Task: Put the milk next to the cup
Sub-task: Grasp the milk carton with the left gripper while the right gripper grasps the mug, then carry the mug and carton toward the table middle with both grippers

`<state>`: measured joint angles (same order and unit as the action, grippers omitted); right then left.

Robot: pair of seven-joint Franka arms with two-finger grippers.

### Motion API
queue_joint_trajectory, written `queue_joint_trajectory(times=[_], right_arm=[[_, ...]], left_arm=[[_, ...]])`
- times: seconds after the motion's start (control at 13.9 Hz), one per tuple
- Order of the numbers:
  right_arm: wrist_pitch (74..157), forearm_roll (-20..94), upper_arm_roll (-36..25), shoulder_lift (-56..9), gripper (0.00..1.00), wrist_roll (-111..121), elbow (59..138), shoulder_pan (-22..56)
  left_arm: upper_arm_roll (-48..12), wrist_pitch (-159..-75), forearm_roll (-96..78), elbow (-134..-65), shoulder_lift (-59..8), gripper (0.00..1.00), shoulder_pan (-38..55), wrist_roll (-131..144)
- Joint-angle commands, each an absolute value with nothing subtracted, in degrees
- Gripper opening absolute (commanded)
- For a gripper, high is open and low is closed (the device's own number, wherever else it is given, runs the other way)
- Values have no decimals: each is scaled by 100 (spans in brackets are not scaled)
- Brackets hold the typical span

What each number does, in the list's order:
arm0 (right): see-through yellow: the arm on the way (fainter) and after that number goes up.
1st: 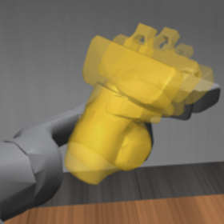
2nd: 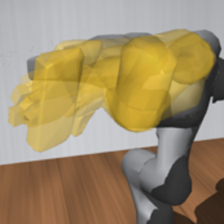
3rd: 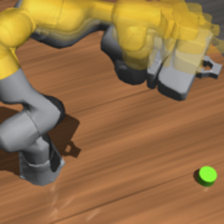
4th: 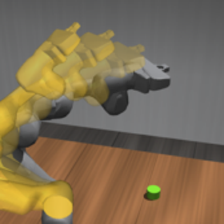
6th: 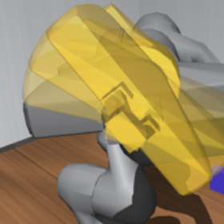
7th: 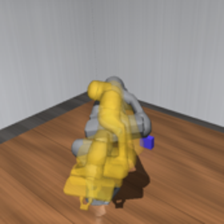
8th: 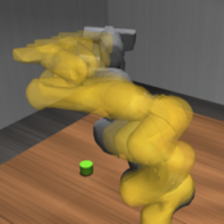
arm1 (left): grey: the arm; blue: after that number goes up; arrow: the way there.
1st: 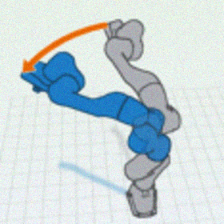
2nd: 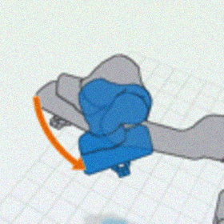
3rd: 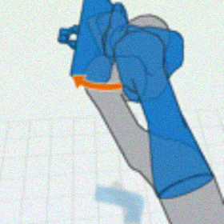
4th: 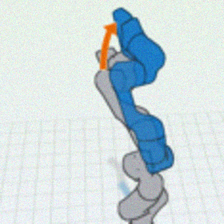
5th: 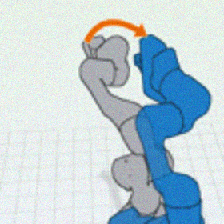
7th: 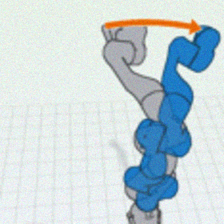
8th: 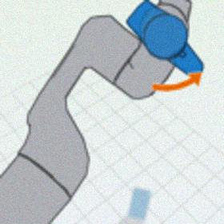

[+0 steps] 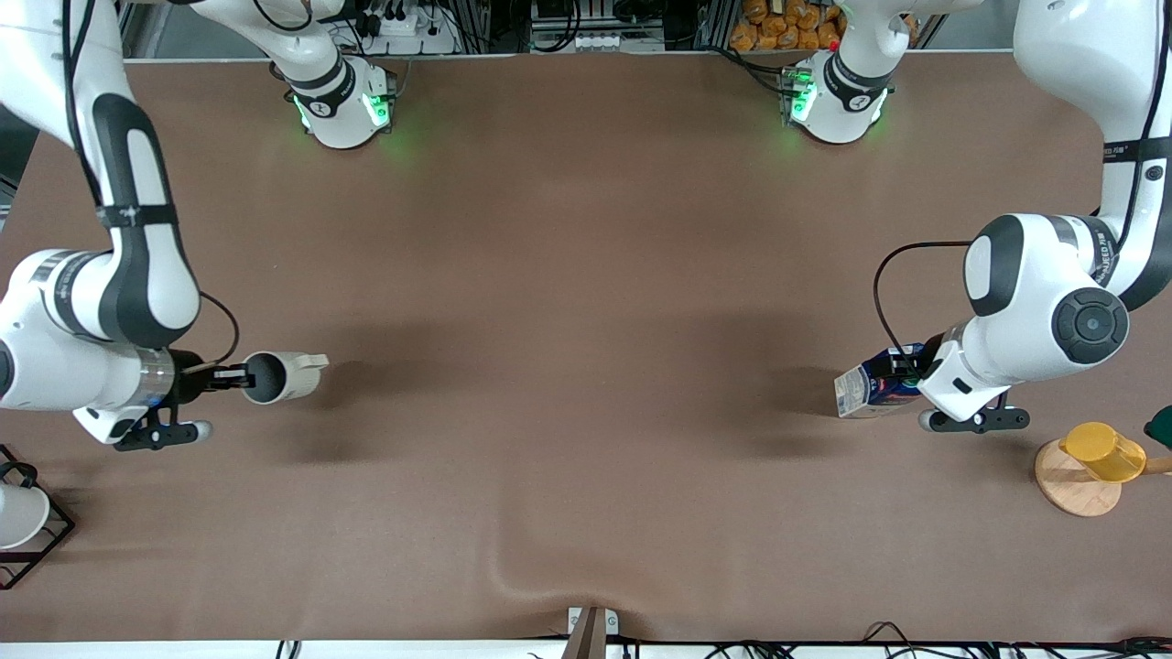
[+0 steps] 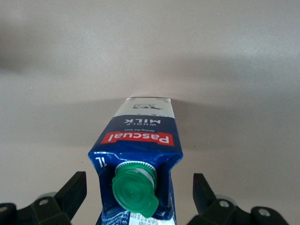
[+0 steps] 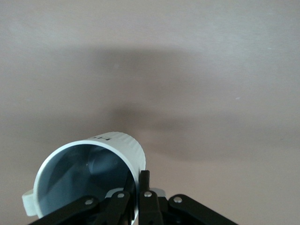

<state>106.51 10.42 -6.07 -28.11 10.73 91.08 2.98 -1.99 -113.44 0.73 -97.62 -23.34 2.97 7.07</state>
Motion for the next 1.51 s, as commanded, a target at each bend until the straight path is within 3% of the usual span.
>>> queue_joint_trajectory(times=[0.0, 0.22, 0.36, 0.5, 1.01, 1.44], right_arm=[[10573, 1256, -633, -2619, 0, 74, 9158, 867], [10626, 1283, -633, -2610, 0, -1453, 9036, 1772], [10643, 1283, -633, -2628, 0, -2657, 8886, 2387], [11001, 1275, -642, -2680, 0, -3765, 8859, 3064], [12058, 1239, -642, -3488, 0, -5799, 8544, 4157], [12665, 1204, -650, -3884, 0, -6187, 8393, 4526]], left_arm=[[-202, -11347, 211, -9730, -2347, 90, 316, 861], [-202, -11347, 211, -9747, -2355, 66, 316, 853], [-193, -11338, 211, -9721, -2364, 38, 308, 826], [-193, -11347, 211, -9703, -2364, 30, 316, 844], [-193, -11233, 220, -9528, -2180, 28, 272, 756], [-728, -10074, 211, -9088, -1838, 29, 413, 853]])
